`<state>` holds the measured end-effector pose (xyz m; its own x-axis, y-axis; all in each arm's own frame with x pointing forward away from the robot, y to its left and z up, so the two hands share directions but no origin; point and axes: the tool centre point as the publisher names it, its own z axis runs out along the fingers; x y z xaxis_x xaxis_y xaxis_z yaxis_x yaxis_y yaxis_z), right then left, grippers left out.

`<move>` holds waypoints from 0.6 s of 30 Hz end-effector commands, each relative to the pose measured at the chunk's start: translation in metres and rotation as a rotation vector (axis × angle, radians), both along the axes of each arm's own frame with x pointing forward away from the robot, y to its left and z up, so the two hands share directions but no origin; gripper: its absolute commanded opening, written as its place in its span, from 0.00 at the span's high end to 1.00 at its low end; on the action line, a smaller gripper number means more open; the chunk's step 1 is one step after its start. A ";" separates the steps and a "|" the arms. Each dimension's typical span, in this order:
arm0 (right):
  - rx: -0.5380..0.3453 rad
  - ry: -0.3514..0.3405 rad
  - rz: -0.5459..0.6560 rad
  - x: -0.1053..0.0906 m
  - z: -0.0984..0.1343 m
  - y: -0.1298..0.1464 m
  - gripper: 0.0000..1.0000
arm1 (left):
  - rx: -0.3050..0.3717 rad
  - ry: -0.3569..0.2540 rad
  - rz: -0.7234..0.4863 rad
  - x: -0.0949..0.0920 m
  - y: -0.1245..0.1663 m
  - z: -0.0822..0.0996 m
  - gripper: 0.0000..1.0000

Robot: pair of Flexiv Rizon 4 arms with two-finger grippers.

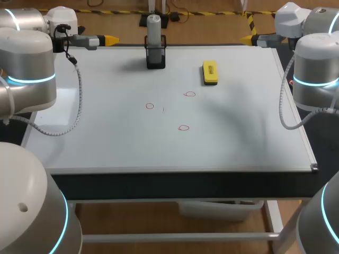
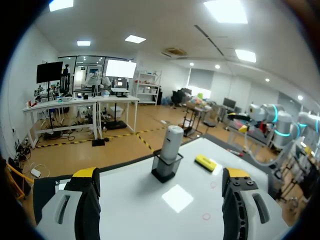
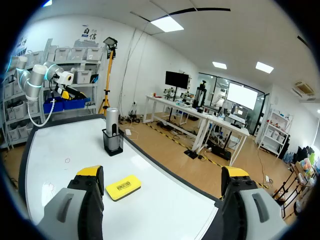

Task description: Pick up the inspection probe, press it on each red-marked spot on the whiteboard one by one, put down the probe, pick up the eraser, and wipe off all the red marks.

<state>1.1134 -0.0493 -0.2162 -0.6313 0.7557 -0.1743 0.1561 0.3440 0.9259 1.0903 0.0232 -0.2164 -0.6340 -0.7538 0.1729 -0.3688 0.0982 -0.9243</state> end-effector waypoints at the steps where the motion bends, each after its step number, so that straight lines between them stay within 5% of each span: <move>1: -0.001 0.002 0.001 0.000 0.000 0.000 0.00 | -0.001 -0.001 0.001 0.000 0.000 0.000 0.00; 18: -0.001 0.002 0.001 0.000 0.000 0.000 0.00 | -0.002 -0.003 -0.019 0.001 -0.002 -0.001 0.00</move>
<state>1.1134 -0.0494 -0.2163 -0.6313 0.7557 -0.1743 0.1561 0.3440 0.9259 1.0898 0.0220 -0.2163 -0.6369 -0.7514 0.1727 -0.3679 0.0993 -0.9245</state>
